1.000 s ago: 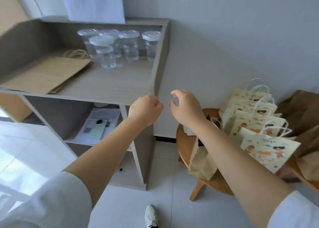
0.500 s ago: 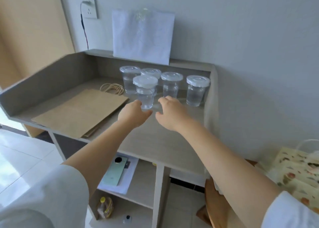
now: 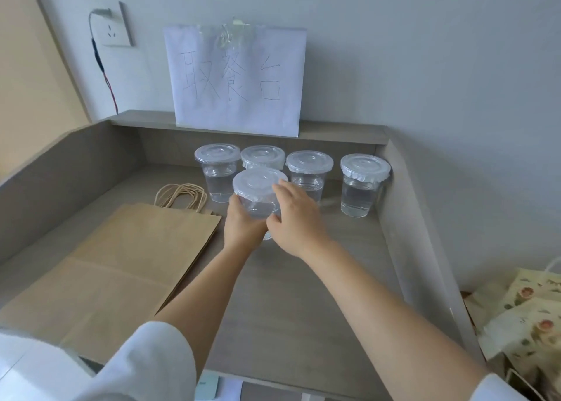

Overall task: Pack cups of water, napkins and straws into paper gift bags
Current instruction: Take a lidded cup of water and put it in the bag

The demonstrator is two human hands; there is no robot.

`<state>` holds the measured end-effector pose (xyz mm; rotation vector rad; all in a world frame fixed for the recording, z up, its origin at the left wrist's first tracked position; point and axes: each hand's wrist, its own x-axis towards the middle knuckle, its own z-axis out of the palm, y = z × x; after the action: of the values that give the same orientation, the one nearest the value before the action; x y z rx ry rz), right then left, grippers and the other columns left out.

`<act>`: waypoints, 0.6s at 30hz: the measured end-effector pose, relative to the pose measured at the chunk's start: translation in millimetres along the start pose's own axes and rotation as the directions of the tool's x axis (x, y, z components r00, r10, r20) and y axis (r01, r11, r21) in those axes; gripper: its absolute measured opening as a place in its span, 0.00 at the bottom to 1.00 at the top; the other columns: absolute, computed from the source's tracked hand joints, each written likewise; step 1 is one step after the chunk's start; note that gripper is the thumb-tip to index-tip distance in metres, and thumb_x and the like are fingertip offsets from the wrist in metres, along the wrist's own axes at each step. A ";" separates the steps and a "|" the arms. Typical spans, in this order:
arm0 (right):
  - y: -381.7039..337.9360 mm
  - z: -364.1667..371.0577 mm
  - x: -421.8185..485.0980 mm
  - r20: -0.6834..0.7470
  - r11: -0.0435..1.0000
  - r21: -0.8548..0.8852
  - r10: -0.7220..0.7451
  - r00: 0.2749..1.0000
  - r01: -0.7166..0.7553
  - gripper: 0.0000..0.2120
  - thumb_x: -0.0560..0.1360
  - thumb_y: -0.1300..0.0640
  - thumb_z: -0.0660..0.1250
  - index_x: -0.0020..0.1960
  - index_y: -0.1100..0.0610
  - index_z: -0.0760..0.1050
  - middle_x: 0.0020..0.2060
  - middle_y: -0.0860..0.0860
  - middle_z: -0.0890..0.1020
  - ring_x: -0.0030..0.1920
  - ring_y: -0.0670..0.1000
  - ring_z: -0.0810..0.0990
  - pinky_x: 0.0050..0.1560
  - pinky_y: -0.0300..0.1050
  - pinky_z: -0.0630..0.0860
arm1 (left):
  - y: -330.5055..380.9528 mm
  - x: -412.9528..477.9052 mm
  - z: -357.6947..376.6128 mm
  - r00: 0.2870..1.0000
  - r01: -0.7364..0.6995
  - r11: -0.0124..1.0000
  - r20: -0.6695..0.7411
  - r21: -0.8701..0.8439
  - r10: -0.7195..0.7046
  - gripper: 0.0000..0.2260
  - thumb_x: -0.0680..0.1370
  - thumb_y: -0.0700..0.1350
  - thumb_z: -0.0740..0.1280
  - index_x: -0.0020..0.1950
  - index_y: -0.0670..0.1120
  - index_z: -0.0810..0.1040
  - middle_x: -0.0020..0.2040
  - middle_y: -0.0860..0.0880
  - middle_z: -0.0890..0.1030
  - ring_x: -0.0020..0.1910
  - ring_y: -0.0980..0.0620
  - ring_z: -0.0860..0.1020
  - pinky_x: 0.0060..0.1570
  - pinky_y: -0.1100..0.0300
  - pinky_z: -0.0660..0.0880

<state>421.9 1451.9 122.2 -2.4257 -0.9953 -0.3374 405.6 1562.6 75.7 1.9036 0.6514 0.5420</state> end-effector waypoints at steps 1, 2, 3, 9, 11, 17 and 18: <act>1.1 0.5 -2.8 -0.017 1.000 0.016 -0.002 1.000 0.002 0.23 0.73 0.63 0.60 0.68 0.62 0.65 0.69 0.55 0.67 0.70 0.54 0.63 0.66 0.46 0.60 | -1.1 -1.8 0.4 1.000 -0.004 1.000 -0.004 0.012 0.004 0.22 0.68 0.45 0.73 0.54 0.47 0.65 0.52 0.50 0.73 0.56 0.46 0.74 0.44 0.58 0.67; 2.2 0.7 -6.6 -0.035 1.000 0.027 -0.001 0.999 0.002 0.23 0.73 0.64 0.60 0.67 0.63 0.66 0.68 0.55 0.68 0.69 0.54 0.64 0.66 0.47 0.61 | -1.1 -5.8 0.5 1.000 -0.013 1.000 -0.008 0.020 0.013 0.23 0.67 0.46 0.73 0.56 0.47 0.65 0.54 0.50 0.73 0.56 0.47 0.74 0.46 0.58 0.69; 2.8 0.0 -11.4 -0.057 0.999 0.038 -0.002 0.998 0.004 0.22 0.73 0.63 0.61 0.66 0.63 0.67 0.67 0.55 0.69 0.68 0.55 0.66 0.65 0.48 0.62 | -1.5 -10.6 0.6 1.000 -0.020 1.000 -0.012 0.022 0.020 0.24 0.67 0.47 0.73 0.58 0.48 0.66 0.56 0.50 0.73 0.58 0.48 0.73 0.50 0.56 0.70; 2.7 -18.4 -63.4 -0.177 0.987 0.162 0.011 0.984 0.019 0.21 0.70 0.50 0.71 0.55 0.64 0.74 0.53 0.56 0.77 0.56 0.57 0.73 0.57 0.48 0.70 | 4.4 -75.3 -4.7 0.999 -0.052 0.998 -0.011 0.040 0.052 0.31 0.62 0.56 0.69 0.64 0.51 0.69 0.60 0.53 0.74 0.58 0.52 0.74 0.57 0.54 0.72; 0.8 -34.6 -87.2 -0.148 0.981 0.190 0.006 0.989 0.022 0.26 0.69 0.46 0.72 0.58 0.62 0.73 0.56 0.54 0.75 0.59 0.54 0.71 0.59 0.44 0.67 | 10.0 -108.9 -7.8 0.999 -0.040 0.999 -0.002 0.022 0.040 0.35 0.56 0.61 0.68 0.62 0.55 0.70 0.58 0.56 0.76 0.56 0.54 0.76 0.56 0.53 0.74; 1.5 -102.9 -173.4 0.101 0.930 0.367 -0.054 0.993 0.013 0.36 0.67 0.42 0.73 0.69 0.55 0.64 0.66 0.47 0.65 0.67 0.46 0.62 0.60 0.36 0.59 | 19.9 -224.9 -11.4 0.985 -0.169 0.985 0.016 -0.033 0.169 0.34 0.56 0.57 0.77 0.60 0.59 0.70 0.56 0.60 0.77 0.55 0.59 0.76 0.49 0.61 0.74; 3.2 -113.9 -189.3 0.135 0.922 0.388 -0.058 0.989 0.001 0.38 0.66 0.42 0.74 0.70 0.53 0.63 0.67 0.46 0.64 0.68 0.45 0.61 0.62 0.37 0.60 | 20.8 -244.0 -10.7 0.980 -0.199 0.980 0.028 -0.030 0.199 0.33 0.58 0.55 0.78 0.60 0.59 0.70 0.56 0.60 0.78 0.55 0.60 0.76 0.49 0.62 0.74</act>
<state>286.5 1278.5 142.0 -2.0961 -1.0485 0.0299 219.2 1403.5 79.0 1.9592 0.4334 0.6433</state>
